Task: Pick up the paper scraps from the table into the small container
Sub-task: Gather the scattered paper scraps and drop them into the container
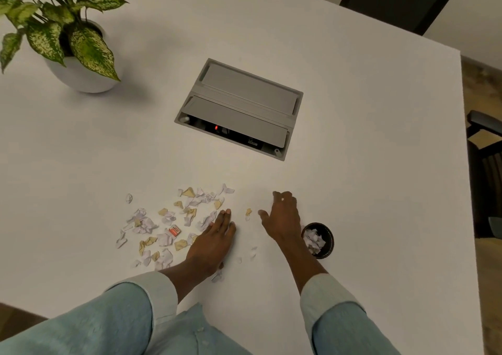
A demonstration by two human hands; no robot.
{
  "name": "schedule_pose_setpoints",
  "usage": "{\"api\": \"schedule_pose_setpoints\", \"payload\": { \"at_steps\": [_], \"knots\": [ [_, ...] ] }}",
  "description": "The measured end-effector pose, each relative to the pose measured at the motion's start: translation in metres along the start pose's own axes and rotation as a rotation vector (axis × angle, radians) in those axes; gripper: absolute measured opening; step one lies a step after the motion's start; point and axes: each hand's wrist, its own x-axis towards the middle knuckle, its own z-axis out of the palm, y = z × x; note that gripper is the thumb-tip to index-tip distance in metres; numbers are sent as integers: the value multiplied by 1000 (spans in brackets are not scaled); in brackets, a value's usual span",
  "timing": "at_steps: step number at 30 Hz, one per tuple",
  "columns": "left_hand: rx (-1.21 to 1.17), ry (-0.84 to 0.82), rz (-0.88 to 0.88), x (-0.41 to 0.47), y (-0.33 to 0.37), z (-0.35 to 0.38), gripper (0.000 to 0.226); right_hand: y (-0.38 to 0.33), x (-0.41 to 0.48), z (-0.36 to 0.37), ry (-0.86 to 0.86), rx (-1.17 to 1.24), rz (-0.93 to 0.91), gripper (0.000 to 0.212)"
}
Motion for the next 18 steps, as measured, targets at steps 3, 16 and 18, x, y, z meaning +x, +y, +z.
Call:
{"api": "schedule_pose_setpoints", "payload": {
  "at_steps": [3,16,18],
  "knots": [
    [-12,0,-3,-1,1,0,111,4,16,7,-28,-37,31,72],
    [-22,-17,0,1,-2,4,115,5,4,24,-5,-289,-103,29],
    [-8,-18,4,2,-1,6,114,4,-4,28,-6,-294,-124,27]
  ]
}}
